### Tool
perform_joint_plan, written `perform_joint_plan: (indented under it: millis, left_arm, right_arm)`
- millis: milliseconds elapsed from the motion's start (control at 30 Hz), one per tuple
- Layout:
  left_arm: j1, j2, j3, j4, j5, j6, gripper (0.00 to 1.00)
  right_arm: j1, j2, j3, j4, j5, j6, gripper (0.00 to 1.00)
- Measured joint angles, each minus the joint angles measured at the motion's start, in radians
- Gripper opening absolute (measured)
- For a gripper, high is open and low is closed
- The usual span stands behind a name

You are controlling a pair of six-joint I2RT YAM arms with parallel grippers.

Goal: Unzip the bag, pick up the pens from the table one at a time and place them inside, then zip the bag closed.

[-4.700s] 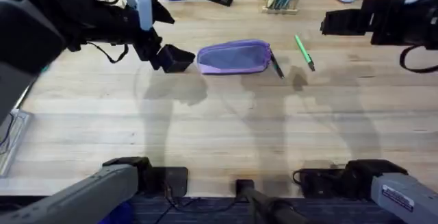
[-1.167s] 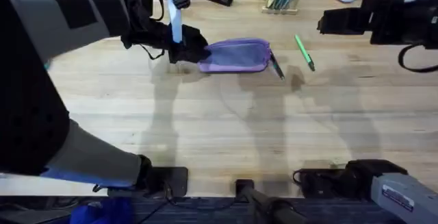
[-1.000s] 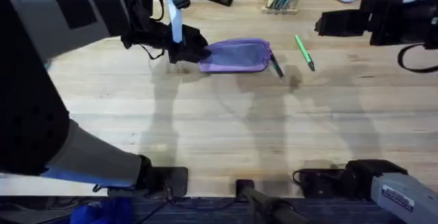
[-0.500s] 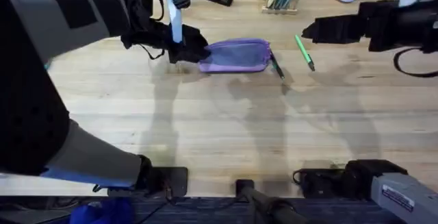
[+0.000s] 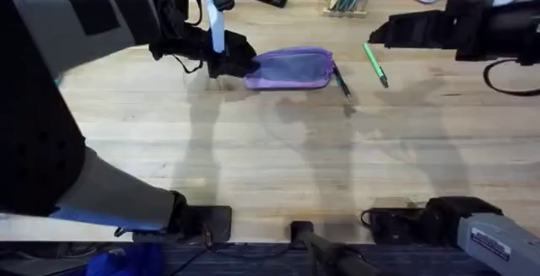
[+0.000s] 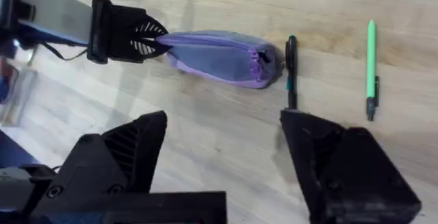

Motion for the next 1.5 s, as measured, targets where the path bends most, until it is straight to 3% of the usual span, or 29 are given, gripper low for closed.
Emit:
perform_joint_plan:
  millis: [300, 733, 867, 1133, 1500]
  left_arm:
    - [0.0, 0.0, 0.0, 0.0, 0.0, 0.0, 0.041]
    - [0.0, 0.0, 0.0, 0.0, 0.0, 0.0, 0.041]
    - [0.0, 0.0, 0.0, 0.0, 0.0, 0.0, 0.041]
    - [0.0, 0.0, 0.0, 0.0, 0.0, 0.0, 0.041]
    - [0.0, 0.0, 0.0, 0.0, 0.0, 0.0, 0.041]
  right_arm:
    - [0.022, 0.014, 0.0, 0.003, 0.039, 0.042, 0.996]
    - [0.241, 0.064, 0.001, 0.019, 0.398, 0.159, 0.996]
    - [0.293, 0.108, 0.001, 0.034, 0.457, 0.183, 0.995]
    - [0.388, 0.201, 0.001, 0.068, 0.484, 0.194, 0.995]
    - [0.392, 0.317, 0.001, 0.133, 0.485, 0.199, 0.996]
